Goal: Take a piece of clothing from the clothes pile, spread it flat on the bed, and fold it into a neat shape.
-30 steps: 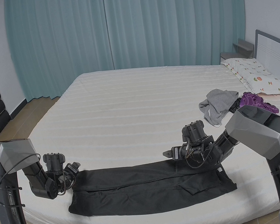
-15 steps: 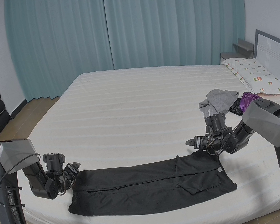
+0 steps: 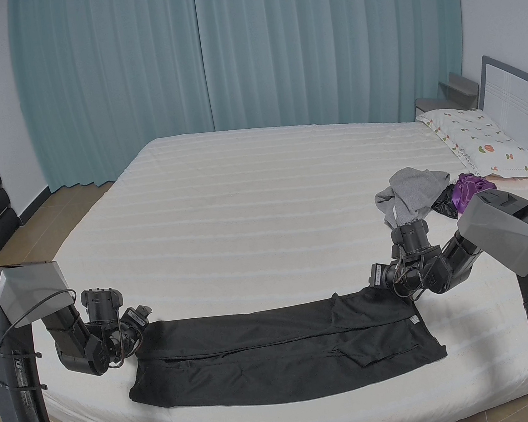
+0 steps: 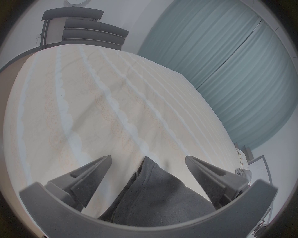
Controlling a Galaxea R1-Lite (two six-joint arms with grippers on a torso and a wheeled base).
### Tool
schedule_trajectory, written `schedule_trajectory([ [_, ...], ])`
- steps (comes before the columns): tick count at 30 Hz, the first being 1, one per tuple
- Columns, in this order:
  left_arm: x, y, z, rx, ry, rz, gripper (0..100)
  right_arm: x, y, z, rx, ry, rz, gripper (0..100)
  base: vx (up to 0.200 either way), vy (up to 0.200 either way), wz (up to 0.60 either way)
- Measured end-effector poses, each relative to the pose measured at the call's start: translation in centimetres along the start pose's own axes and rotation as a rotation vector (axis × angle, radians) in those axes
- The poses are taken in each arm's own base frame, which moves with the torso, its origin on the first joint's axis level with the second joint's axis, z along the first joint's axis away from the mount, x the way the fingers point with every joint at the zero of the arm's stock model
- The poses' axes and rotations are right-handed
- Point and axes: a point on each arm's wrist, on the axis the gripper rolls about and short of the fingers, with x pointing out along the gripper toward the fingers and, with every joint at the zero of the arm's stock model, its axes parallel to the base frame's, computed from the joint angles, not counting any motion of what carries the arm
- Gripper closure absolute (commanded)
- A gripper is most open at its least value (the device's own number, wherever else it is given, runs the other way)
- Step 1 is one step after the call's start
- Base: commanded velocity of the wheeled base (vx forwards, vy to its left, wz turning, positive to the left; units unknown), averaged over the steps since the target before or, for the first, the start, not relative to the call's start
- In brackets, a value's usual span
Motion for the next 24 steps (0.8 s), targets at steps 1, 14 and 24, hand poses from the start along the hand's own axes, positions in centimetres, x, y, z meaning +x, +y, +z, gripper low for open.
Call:
schedule_trajectory([
  [1, 0.0, 0.0, 0.0, 0.0, 0.0, 0.0, 0, 0.0, -0.1, 0.0, 0.001, 0.0, -0.002, 100, 0.0, 0.0, 0.0],
  [14, 0.0, 0.0, 0.0, -0.002, 0.0, -0.002, 0, -0.1, -1.1, 0.5, 0.017, -0.015, -0.015, 100, 0.0, 0.0, 0.0],
  [24, -0.2, 0.0, 0.0, -0.003, 0.002, 0.0, 0, -1.0, -0.9, 0.6, 0.08, -0.008, 0.005, 0, 0.0, 0.0, 0.0],
])
